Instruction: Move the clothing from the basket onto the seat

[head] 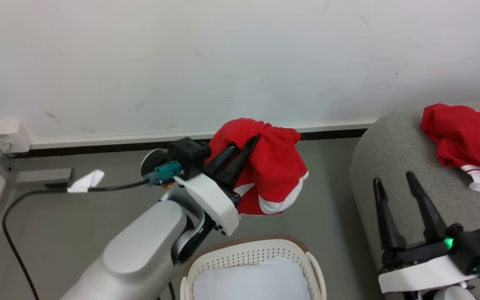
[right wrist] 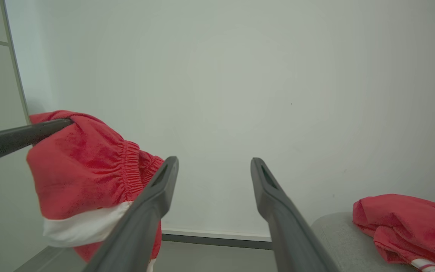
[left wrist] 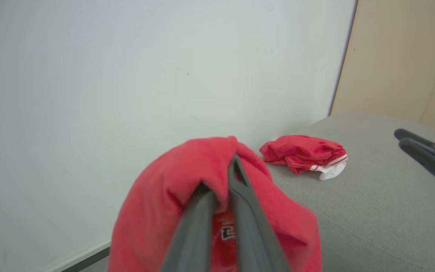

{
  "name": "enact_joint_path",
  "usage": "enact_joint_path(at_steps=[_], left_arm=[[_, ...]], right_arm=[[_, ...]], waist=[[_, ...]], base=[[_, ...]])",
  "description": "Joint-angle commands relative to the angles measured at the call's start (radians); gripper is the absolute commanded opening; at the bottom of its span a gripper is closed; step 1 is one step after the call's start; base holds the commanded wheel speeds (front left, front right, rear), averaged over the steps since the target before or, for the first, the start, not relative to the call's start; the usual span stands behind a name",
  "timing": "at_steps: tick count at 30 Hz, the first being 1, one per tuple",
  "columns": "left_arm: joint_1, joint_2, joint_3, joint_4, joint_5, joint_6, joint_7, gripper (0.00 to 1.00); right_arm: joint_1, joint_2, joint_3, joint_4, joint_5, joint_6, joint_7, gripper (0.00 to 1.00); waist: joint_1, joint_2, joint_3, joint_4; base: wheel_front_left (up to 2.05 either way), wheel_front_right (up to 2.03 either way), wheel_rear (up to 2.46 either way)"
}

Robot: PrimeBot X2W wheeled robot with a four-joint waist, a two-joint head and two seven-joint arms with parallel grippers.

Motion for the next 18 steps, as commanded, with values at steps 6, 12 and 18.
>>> enact_joint_path(at_steps=[6, 12, 18], left_arm=[[-0.010, 0.041, 0.021, -0.103, -0.010, 0.039, 0.038, 0.00], [0.010, 0.059, 0.022, -0.158, -0.015, 0.059, 0.057, 0.00], [0.022, 0.057, 0.013, -0.182, -0.017, 0.070, 0.064, 0.00]], right_arm=[[0.022, -0.005, 0.045, 0.019, -0.010, -0.002, 0.001, 1.00], [0.015, -0.016, 0.067, 0.027, -0.010, -0.002, 0.001, 1.00], [-0.012, -0.042, 0.117, 0.043, 0.002, -0.002, 0.001, 1.00]], waist=[[0.0003, 0.0000, -0.022, 0.010], [0.0003, 0.0000, -0.031, 0.017], [0.0003, 0.0000, -0.032, 0.025]], base=[[0.00, 0.00, 0.00], [0.00, 0.00, 0.00], [0.00, 0.00, 0.00]])
